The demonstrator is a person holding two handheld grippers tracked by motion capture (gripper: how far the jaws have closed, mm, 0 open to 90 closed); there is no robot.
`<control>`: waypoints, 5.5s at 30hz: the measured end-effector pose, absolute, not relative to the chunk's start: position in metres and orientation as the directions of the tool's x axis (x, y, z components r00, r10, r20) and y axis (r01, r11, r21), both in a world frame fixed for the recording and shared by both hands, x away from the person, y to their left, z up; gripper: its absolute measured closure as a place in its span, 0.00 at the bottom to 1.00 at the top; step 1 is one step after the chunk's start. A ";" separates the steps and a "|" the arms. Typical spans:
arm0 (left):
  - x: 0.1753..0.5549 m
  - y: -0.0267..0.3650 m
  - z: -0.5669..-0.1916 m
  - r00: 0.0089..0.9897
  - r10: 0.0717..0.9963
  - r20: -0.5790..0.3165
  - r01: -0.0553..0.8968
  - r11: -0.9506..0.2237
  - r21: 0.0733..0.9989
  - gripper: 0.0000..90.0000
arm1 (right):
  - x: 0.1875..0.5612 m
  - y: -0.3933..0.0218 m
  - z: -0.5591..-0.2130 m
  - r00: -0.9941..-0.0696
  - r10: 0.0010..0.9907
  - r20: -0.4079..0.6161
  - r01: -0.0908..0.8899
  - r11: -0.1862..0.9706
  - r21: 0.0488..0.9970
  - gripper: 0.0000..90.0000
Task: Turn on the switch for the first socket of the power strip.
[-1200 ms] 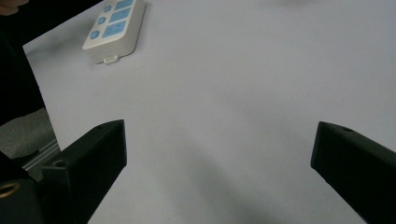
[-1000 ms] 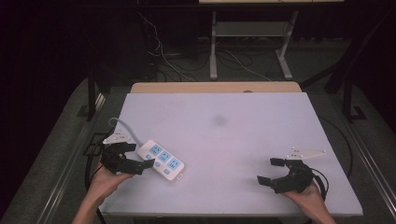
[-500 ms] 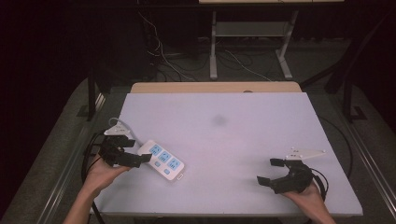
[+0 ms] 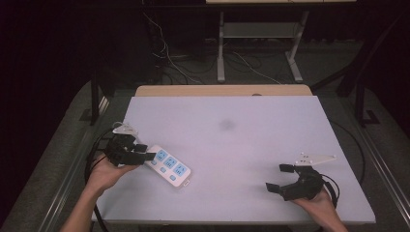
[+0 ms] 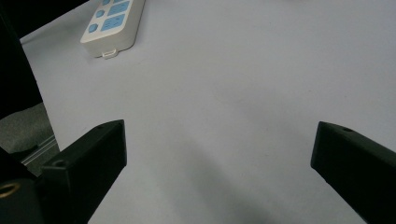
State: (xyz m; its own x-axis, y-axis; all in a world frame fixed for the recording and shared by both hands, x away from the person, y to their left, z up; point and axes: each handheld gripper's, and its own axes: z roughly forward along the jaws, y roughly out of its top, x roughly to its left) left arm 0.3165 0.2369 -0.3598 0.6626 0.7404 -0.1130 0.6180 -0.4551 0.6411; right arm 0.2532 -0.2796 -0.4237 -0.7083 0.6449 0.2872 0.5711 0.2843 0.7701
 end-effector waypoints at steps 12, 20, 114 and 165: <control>0.328 0.234 -0.362 0.678 0.728 -0.103 0.625 -0.497 0.601 0.99 | 0.253 -0.279 -0.424 -0.709 0.646 0.281 0.568 0.287 0.772 0.03; 0.334 0.233 -0.366 0.678 0.728 -0.095 0.636 -0.518 0.572 0.99 | 0.253 -0.279 -0.424 -0.710 0.646 0.281 0.568 0.290 0.770 0.04; 0.344 0.232 -0.399 0.667 0.725 -0.174 0.690 -0.513 0.511 1.00 | 0.259 -0.292 -0.426 -0.677 0.679 0.285 0.592 0.271 0.759 0.03; 0.275 0.210 -0.367 0.675 0.711 -0.199 0.554 -0.309 0.773 0.34 | 0.258 -0.292 -0.425 -0.679 0.677 0.286 0.588 0.268 0.763 0.04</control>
State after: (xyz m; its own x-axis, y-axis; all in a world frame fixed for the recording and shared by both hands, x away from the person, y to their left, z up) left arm 0.2749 0.2104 -0.3666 0.6748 0.7107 -0.1992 0.5536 -0.3089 0.7734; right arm 0.2576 -0.2924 -0.4249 -0.6785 0.6768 0.2855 0.5881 0.2677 0.7632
